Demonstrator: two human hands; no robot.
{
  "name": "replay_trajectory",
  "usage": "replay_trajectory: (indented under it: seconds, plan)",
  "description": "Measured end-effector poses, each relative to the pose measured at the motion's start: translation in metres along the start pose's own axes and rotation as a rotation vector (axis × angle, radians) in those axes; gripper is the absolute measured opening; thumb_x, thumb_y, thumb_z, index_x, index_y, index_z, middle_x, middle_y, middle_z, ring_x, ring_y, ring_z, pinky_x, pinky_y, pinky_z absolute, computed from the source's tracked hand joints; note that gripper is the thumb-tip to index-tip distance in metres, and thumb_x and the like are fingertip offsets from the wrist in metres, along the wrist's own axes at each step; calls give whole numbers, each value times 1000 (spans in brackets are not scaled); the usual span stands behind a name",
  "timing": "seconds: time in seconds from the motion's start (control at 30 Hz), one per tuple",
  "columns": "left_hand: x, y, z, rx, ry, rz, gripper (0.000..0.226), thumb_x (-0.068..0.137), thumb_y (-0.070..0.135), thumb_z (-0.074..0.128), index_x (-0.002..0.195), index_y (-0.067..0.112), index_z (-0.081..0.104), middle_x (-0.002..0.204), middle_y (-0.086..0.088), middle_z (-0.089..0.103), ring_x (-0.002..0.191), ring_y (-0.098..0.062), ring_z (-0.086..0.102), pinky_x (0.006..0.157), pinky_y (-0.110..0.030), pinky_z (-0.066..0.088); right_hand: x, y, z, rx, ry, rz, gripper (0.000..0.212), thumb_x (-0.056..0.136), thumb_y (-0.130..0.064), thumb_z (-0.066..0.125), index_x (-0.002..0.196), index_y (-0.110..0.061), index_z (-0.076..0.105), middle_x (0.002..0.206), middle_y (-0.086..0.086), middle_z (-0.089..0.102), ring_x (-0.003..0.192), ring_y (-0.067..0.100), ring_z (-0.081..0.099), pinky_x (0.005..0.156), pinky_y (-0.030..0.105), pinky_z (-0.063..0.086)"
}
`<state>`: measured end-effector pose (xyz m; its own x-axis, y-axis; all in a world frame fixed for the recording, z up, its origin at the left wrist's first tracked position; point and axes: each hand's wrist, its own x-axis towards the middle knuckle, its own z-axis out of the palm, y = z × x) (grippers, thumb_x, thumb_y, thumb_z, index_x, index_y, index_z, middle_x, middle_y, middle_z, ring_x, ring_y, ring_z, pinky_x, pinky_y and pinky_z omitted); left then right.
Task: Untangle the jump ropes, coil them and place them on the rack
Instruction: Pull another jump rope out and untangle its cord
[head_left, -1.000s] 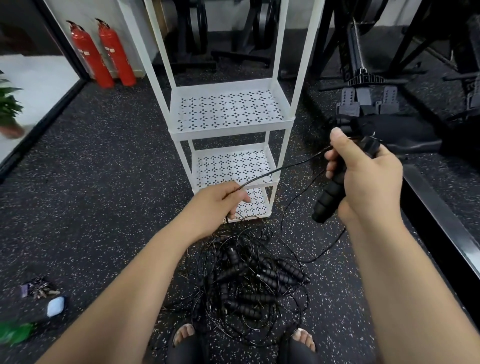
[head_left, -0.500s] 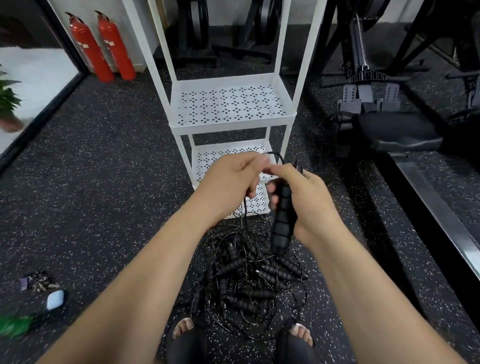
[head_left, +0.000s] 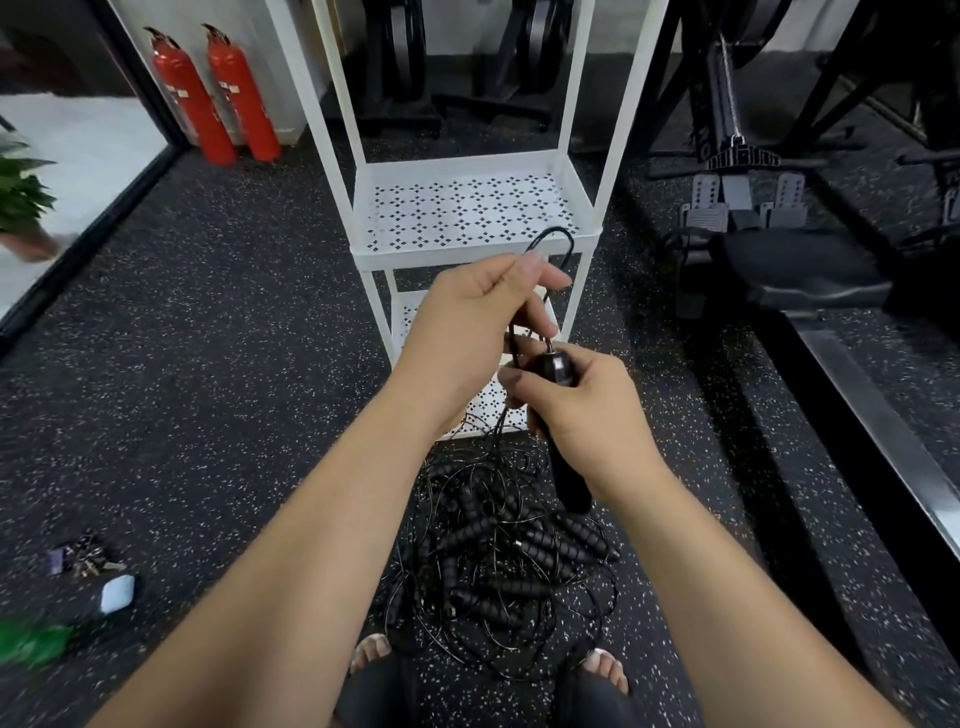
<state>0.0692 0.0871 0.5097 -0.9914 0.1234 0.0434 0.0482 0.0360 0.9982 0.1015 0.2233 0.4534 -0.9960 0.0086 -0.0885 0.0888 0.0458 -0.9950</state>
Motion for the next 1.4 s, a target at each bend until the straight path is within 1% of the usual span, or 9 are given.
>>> replay_trajectory:
  seconds: [0.2, 0.37, 0.57, 0.77, 0.9, 0.97, 1.13, 1.23, 1.4]
  plan:
    - [-1, -11, -6, 91, 35, 13, 36, 111, 49, 51, 122, 21, 70, 108, 5, 76, 106, -13, 73, 90, -38, 60, 0, -14, -8, -18, 53, -58, 19, 94, -20, 85, 86, -8, 74, 70, 12, 76, 56, 14, 60, 60, 33, 47]
    - [-17, -43, -6, 227, -168, -147, 40, 108, 56, 36, 111, 36, 71, 114, 9, 77, 117, -17, 70, 111, -53, 49, 2, -34, -23, 157, 109, -65, 18, 94, -15, 84, 87, -3, 72, 67, 9, 69, 56, 15, 56, 56, 26, 49]
    - [-17, -63, -8, 528, -284, -140, 13, 105, 36, 62, 115, 37, 70, 113, 18, 77, 110, -8, 70, 107, -39, 52, 4, -50, -38, 377, 180, -36, 20, 93, -13, 83, 81, -14, 66, 66, 4, 63, 55, 15, 49, 56, 27, 43]
    - [-13, -74, -15, 779, -322, -170, 13, 108, 43, 57, 110, 37, 69, 104, 15, 73, 93, -13, 68, 84, -31, 53, 5, -60, -54, 477, 246, -71, 20, 94, -11, 82, 87, -15, 63, 67, 3, 62, 55, 14, 49, 57, 26, 43]
    - [-13, -72, -17, 746, -276, -140, 17, 109, 42, 57, 110, 34, 72, 81, 4, 72, 48, -3, 46, 50, -21, 38, 6, -60, -56, 492, 252, -89, 20, 94, -13, 83, 92, -13, 63, 69, 3, 61, 55, 14, 49, 57, 27, 44]
    - [-13, -69, -16, 710, -264, -123, 16, 109, 41, 57, 109, 34, 72, 79, -4, 73, 42, -4, 37, 44, -21, 34, 7, -59, -54, 486, 225, -87, 18, 94, -15, 83, 96, -12, 65, 71, 4, 61, 56, 15, 49, 58, 28, 44]
    - [-14, -60, -14, 622, -211, -50, 16, 108, 39, 59, 99, 40, 71, 87, 7, 77, 61, -23, 56, 59, -32, 45, 7, -47, -43, 418, 116, -8, 19, 93, -21, 85, 97, -10, 70, 74, 7, 64, 57, 16, 48, 56, 27, 41]
    - [-15, -50, -12, 519, -164, 27, 21, 108, 35, 60, 93, 44, 70, 85, 18, 75, 68, -20, 60, 64, -36, 47, 7, -36, -33, 296, 61, 62, 18, 93, -18, 84, 102, -6, 73, 72, 7, 67, 57, 16, 50, 55, 27, 43]
    - [-15, -47, -13, 442, -169, 93, 21, 109, 27, 60, 95, 36, 74, 90, 10, 75, 95, -18, 69, 92, -41, 53, 5, -31, -25, 190, 32, 59, 12, 94, -13, 82, 87, -11, 73, 69, 9, 66, 57, 17, 53, 55, 28, 45]
